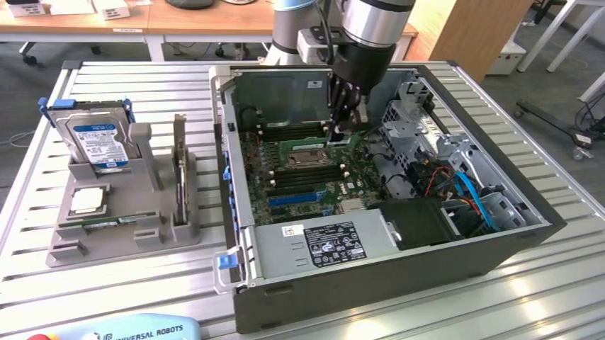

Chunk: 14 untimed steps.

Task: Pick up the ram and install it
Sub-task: 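Insert the ram into the slot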

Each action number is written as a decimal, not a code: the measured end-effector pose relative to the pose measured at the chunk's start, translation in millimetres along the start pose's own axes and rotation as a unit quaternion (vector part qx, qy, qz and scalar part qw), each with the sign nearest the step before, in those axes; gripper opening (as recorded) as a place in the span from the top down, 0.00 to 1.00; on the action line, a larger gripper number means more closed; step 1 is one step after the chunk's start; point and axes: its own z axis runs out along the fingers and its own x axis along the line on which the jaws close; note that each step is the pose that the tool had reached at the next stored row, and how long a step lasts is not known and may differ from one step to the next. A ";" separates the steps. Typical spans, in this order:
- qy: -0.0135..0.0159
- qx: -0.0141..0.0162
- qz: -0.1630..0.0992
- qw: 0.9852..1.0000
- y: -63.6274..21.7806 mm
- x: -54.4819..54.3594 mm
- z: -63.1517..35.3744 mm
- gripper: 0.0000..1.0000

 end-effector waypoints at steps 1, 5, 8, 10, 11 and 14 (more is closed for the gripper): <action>0.000 0.000 0.000 1.000 0.0 0.0 1.0 0.89; 0.000 0.000 0.000 1.000 -0.2 0.0 5.0 0.89; 0.000 0.000 0.000 1.000 -0.3 0.0 7.8 0.89; 0.000 0.000 0.000 1.000 -0.4 0.1 9.7 0.89; 0.000 0.000 0.000 1.000 -0.4 0.1 10.8 0.89; 0.000 0.000 0.000 1.000 -0.6 0.1 13.8 0.89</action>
